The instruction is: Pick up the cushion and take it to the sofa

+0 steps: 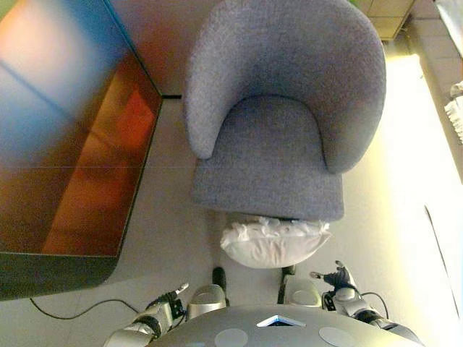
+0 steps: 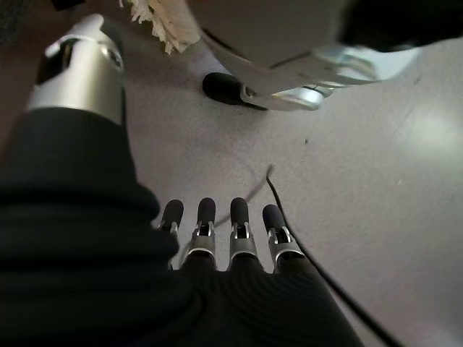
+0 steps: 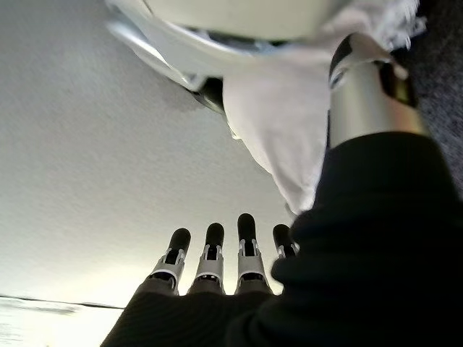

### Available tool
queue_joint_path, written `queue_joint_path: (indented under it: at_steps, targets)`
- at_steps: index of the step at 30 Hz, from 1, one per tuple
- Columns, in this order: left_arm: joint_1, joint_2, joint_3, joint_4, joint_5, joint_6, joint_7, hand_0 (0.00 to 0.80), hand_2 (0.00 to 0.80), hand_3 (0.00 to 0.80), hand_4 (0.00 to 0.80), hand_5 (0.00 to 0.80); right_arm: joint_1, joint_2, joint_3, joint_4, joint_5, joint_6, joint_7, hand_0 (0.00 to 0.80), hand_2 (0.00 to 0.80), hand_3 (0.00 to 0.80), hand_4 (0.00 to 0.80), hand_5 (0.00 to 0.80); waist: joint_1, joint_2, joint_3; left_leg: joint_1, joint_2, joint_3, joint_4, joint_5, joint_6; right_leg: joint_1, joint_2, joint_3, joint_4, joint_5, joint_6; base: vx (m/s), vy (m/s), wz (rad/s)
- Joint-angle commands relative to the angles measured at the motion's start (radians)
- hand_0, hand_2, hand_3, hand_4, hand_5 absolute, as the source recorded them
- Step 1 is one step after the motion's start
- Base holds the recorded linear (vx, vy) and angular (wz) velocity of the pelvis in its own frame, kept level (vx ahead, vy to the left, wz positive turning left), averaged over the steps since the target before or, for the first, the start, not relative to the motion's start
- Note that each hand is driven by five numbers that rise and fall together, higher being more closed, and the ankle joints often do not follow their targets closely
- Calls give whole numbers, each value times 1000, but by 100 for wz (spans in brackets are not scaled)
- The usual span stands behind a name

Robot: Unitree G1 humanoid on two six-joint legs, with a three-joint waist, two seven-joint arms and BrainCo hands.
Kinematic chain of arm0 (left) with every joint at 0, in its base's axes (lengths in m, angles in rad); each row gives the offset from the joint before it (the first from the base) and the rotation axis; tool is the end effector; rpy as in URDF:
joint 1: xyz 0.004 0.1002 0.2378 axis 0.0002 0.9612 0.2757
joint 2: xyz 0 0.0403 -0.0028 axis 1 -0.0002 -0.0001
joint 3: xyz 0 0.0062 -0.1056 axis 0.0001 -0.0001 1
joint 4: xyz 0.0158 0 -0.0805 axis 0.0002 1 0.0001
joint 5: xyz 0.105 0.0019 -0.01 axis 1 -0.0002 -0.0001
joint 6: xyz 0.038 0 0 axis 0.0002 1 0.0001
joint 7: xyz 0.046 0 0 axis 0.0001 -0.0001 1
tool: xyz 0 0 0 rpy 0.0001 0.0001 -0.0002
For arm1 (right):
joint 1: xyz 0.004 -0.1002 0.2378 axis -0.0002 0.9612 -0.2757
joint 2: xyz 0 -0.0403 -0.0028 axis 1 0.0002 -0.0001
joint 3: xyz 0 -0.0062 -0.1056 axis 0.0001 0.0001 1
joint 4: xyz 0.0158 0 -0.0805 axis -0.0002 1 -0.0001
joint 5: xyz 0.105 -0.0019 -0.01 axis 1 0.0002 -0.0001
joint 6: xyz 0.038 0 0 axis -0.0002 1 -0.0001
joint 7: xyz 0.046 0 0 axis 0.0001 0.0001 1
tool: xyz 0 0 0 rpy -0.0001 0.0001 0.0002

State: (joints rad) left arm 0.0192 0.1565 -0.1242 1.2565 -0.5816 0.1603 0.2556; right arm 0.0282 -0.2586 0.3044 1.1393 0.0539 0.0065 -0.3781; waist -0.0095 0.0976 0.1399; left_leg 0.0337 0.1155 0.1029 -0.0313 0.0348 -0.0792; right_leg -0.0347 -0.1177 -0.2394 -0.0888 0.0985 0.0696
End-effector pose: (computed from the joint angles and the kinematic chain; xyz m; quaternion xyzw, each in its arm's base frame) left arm 0.0547 0.1954 -0.1322 -0.0656 0.6474 0.2502 0.7169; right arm 0.0755 -0.2167 -0.1216 -0.2664 0.5200 -0.1113 0.8039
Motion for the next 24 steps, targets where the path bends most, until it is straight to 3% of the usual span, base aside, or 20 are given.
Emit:
queue_joint_path:
  at_steps: [1,5,8,14,19,24]
  targets:
    - [-19,-28,-32,14,-4,-18,13,0,0,0,0,0,-4,80,53,-6,31,8,-9,0,0,0,0,0,-6,-44,42,-62,-24,-27,80,-93,2,-65,-98,55,139,-108,19,-92,-34,14]
    - [-53,-4,-84,-40,21,-15,-4,0,0,0,0,0,-115,-78,-6,9,95,70,130,0,0,0,0,0,33,-42,93,-162,-39,-62,198,-59,-22,-77,-99,28,140,-117,2,-31,-162,30]
    - [-78,26,-107,-66,70,-6,-29,0,0,0,0,0,-177,-109,-22,49,188,88,149,0,0,0,0,0,59,-50,111,-189,-26,-60,155,-48,-28,-81,-95,8,123,-113,4,1,-108,45]
    - [-98,48,-107,-54,97,1,-48,0,0,0,0,0,-159,-74,-37,44,207,79,152,0,0,0,0,0,48,-66,100,-162,-35,-52,76,-71,-8,-106,-106,19,115,-95,34,54,102,20]
    - [-103,55,-103,-23,117,-19,-16,0,0,0,0,0,-122,-26,-46,18,190,66,132,0,0,0,0,0,20,-88,138,-177,-51,5,165,-127,37,-136,-163,39,198,-90,78,94,189,-3]
    - [-150,86,-94,-41,79,-47,35,0,0,0,0,0,-141,-11,-26,-16,206,59,124,0,0,0,0,0,21,-107,189,-228,-48,48,210,-144,53,-191,-186,57,231,-70,87,-34,37,-28]
